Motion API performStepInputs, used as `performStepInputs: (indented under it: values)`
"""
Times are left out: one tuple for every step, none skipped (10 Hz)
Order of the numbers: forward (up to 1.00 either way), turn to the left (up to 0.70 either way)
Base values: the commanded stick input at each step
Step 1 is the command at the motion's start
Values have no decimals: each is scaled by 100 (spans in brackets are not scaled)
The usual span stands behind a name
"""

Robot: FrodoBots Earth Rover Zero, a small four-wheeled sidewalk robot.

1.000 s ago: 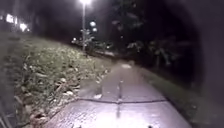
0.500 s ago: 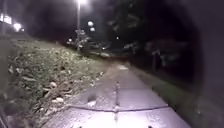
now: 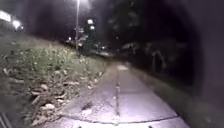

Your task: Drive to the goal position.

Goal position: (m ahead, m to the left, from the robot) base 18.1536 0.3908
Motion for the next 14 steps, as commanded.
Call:
performStepInputs:
  values:
    - [45,-27]
    - [45,-27]
    - [45,-27]
    - [45,-18]
    - [45,-4]
    - [45,0]
    - [45,0]
    - [45,0]
    - [45,0]
    - [45,0]
    - [45,0]
    - [45,0]
    - [45,0]
    - [45,0]
